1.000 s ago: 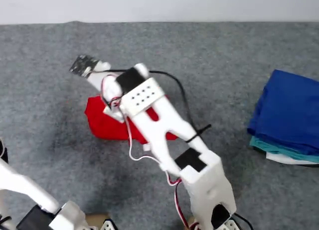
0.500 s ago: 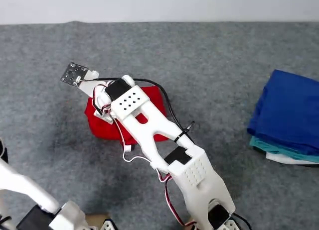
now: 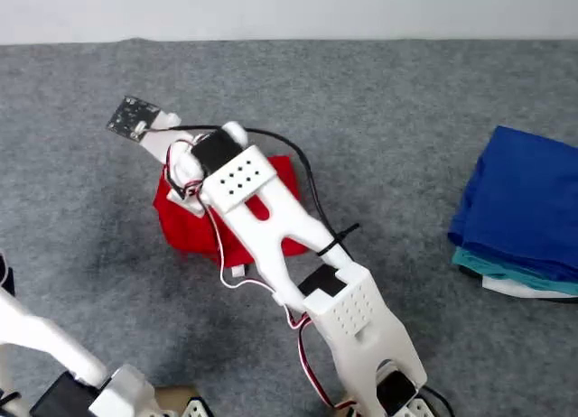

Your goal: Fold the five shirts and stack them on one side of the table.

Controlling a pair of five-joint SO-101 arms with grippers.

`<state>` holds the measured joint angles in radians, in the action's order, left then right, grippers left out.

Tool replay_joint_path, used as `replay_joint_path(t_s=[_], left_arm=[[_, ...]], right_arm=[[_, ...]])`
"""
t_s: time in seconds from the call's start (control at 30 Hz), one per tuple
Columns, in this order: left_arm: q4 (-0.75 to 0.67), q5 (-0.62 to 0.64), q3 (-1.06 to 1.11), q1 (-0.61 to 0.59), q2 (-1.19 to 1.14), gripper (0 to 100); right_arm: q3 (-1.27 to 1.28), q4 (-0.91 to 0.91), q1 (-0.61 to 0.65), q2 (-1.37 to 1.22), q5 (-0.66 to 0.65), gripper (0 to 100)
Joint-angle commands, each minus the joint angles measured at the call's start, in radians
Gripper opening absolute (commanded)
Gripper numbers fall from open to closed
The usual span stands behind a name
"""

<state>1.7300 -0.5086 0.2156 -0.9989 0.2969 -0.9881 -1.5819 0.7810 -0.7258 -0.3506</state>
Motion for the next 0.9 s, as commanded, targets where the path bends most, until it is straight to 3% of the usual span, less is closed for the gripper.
replay_joint_path(t_s=[0.0,0.07,0.2,0.47,0.7,0.87], left_arm=[[0.017,0.012,-0.025,0.005,0.043,1],[0.017,0.012,-0.025,0.005,0.043,1],[0.015,0.012,-0.025,0.005,0.043,1],[0.015,0.012,-0.025,-0.002,0.043,1],[0.015,0.012,-0.025,0.002,0.037,1],[0.015,0.012,-0.025,0.005,0.037,1]], right_arm=[[-0.081,-0.108,-0.059,0.027,-0.040,8.7],[-0.080,-0.137,-0.090,0.004,-0.100,0.0],[-0.086,-0.173,-0.105,-0.079,-0.123,0.9],[-0.089,-0.185,-0.002,-0.133,-0.120,1.6],[-0.081,-0.216,0.021,0.004,-0.038,18.2],[-0.080,-0.214,0.091,0.001,-0.038,18.7]])
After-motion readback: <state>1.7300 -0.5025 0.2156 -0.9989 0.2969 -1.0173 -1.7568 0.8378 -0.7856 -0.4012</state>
